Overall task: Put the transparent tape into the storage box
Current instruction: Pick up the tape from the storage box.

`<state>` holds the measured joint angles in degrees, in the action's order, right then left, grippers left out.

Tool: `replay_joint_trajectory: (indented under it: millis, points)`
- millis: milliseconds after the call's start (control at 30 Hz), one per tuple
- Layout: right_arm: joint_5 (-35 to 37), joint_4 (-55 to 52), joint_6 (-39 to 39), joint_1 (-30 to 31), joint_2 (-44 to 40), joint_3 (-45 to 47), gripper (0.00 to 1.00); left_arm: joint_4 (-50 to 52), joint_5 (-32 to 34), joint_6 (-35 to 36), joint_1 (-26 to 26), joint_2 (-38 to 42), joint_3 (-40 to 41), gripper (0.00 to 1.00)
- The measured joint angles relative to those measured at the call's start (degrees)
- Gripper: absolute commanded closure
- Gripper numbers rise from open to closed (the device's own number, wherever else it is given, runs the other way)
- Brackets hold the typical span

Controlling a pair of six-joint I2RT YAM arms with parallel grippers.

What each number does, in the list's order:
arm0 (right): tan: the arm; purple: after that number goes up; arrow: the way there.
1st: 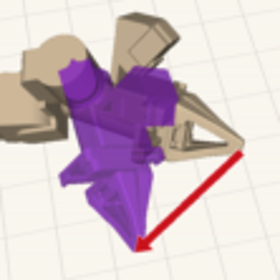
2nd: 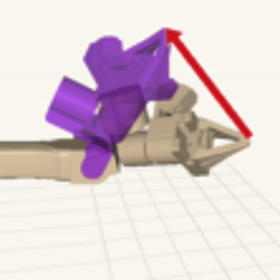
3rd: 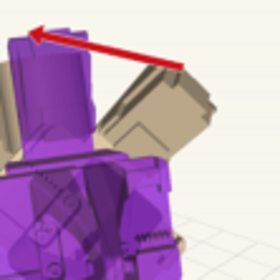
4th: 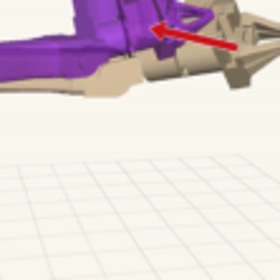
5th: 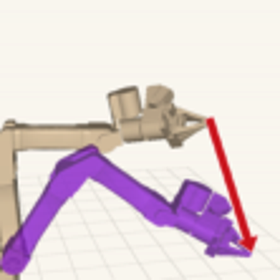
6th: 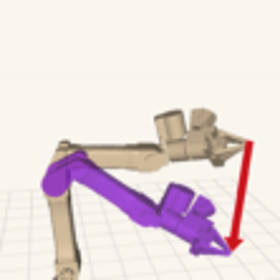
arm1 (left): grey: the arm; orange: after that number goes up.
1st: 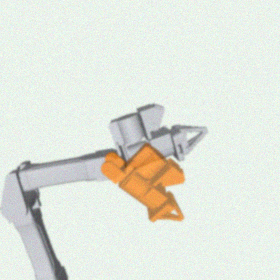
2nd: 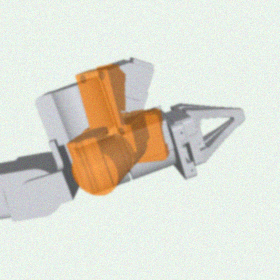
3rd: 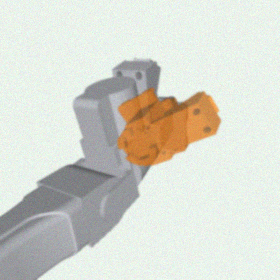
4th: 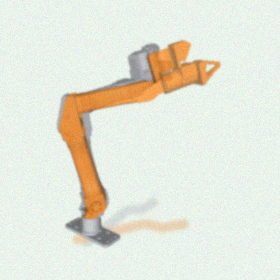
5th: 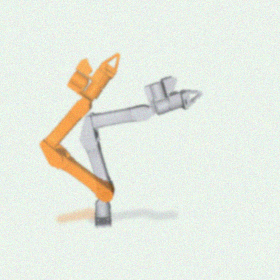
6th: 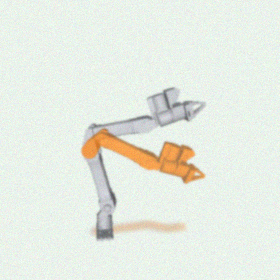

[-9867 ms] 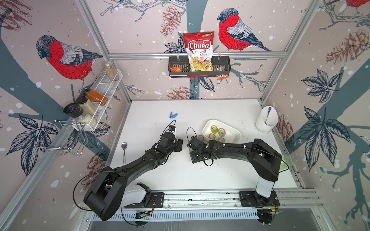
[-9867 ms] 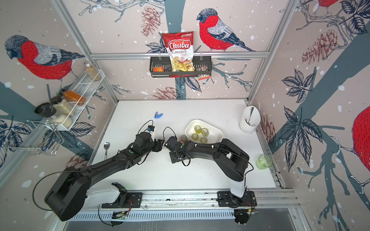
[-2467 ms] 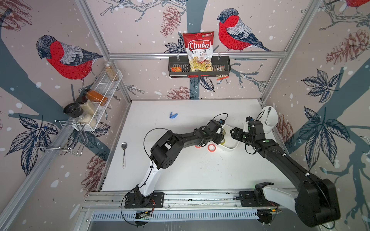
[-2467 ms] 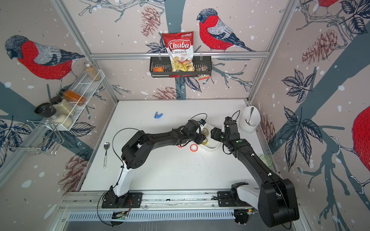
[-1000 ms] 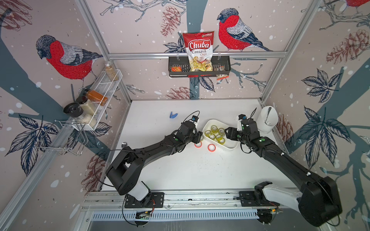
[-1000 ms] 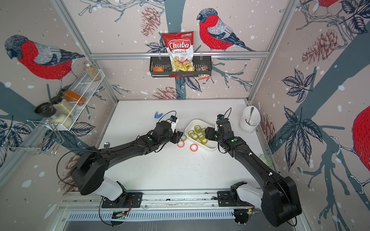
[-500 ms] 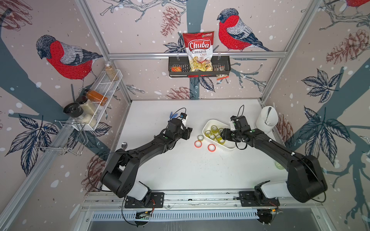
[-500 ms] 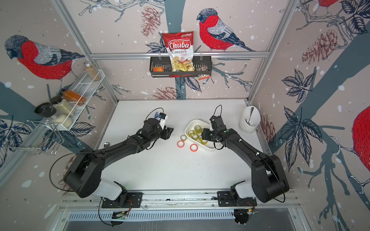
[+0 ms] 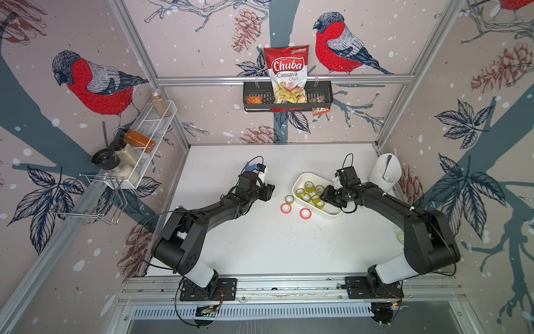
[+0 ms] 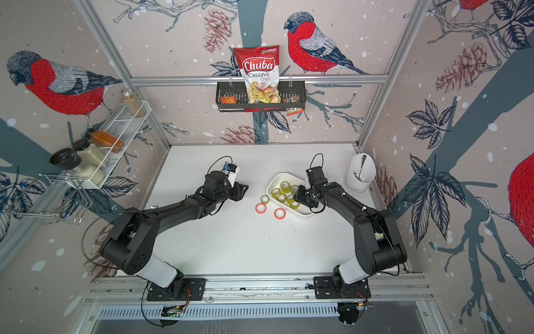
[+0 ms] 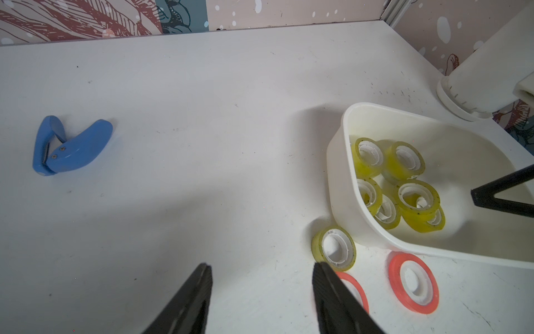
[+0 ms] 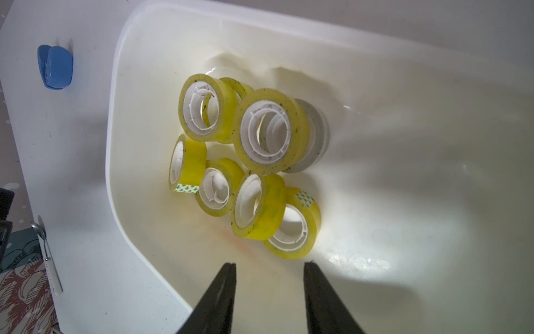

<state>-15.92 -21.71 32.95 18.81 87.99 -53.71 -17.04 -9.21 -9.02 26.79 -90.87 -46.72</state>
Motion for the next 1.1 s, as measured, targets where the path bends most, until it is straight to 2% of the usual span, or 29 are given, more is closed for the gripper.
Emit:
replay_joint_trajectory:
  millis: [633,1100]
  points:
    - [-3.0,0.2,-1.6,-1.6,3.6,-1.8,0.50,-0.2,-4.1,0.4,-0.3,-4.6,-3.8,0.38]
    - [-4.4,1.1,-1.5,-0.1,8.5,-2.7,0.54,0.9,-4.1,1.1,-0.3,-5.2,-3.1,0.38]
